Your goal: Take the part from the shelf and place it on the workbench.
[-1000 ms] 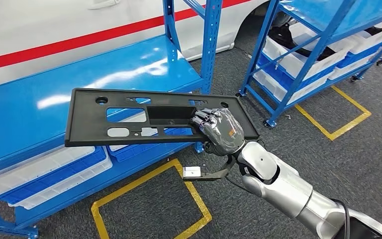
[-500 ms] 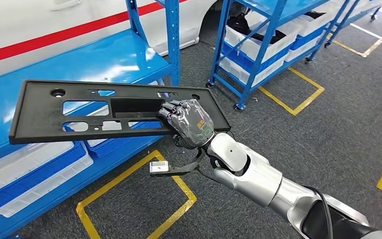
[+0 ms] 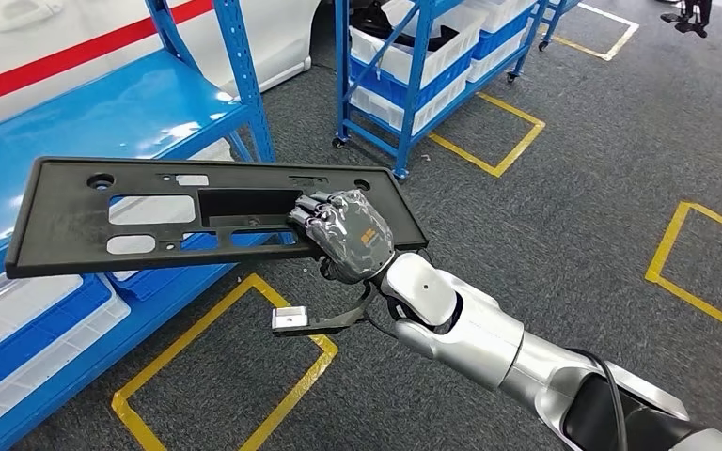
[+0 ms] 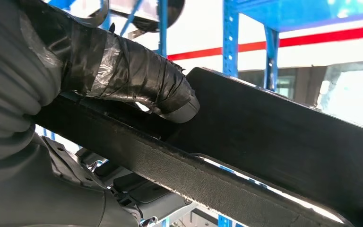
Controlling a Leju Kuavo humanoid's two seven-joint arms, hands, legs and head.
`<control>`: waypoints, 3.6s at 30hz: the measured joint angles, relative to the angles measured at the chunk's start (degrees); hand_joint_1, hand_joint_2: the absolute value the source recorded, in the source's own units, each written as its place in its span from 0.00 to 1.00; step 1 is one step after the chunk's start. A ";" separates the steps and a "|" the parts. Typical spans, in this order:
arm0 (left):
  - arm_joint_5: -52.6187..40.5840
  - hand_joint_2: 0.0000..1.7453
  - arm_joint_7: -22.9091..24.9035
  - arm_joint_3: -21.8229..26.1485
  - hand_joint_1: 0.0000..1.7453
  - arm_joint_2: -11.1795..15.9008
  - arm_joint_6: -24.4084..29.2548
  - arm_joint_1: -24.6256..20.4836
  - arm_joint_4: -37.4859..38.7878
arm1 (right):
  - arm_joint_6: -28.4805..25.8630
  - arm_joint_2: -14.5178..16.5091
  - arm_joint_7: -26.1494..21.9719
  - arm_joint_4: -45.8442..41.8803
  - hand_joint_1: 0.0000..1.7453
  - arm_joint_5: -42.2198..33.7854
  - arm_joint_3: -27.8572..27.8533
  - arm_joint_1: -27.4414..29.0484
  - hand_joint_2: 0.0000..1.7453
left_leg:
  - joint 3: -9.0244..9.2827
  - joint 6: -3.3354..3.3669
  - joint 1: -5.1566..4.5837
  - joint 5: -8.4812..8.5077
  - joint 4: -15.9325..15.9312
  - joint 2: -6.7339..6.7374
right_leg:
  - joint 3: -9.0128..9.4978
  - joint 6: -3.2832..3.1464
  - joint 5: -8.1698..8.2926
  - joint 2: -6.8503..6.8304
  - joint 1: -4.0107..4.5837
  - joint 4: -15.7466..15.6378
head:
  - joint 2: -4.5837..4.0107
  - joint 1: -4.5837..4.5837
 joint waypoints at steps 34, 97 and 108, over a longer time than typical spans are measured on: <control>-1.32 1.00 -0.68 -0.38 0.00 -2.79 1.33 0.46 0.02 | 0.33 -9.78 -1.96 -4.14 1.00 -2.07 -3.32 4.79 1.00 | 5.32 0.81 -0.64 -1.03 -9.01 1.10 | -1.13 0.67 0.70 -0.32 0.59 0.55 | 0.01 0.00; 0.95 1.00 1.14 -0.28 0.00 -0.37 0.07 0.79 0.37 | 3.50 3.27 1.23 8.38 1.00 -0.09 2.64 -4.22 1.00 | -0.60 1.99 -0.85 3.42 -7.78 7.14 | 4.04 0.57 -6.00 -7.00 1.54 2.40 | -0.01 0.12; 0.94 1.00 1.32 -0.34 0.00 -0.40 0.15 0.90 0.37 | 3.60 3.96 1.25 8.79 1.00 -0.10 2.94 -4.78 1.00 | -6.67 -0.51 0.05 -2.99 6.47 1.87 | 4.82 -0.99 -4.26 -0.88 0.43 -0.36 | -0.01 0.10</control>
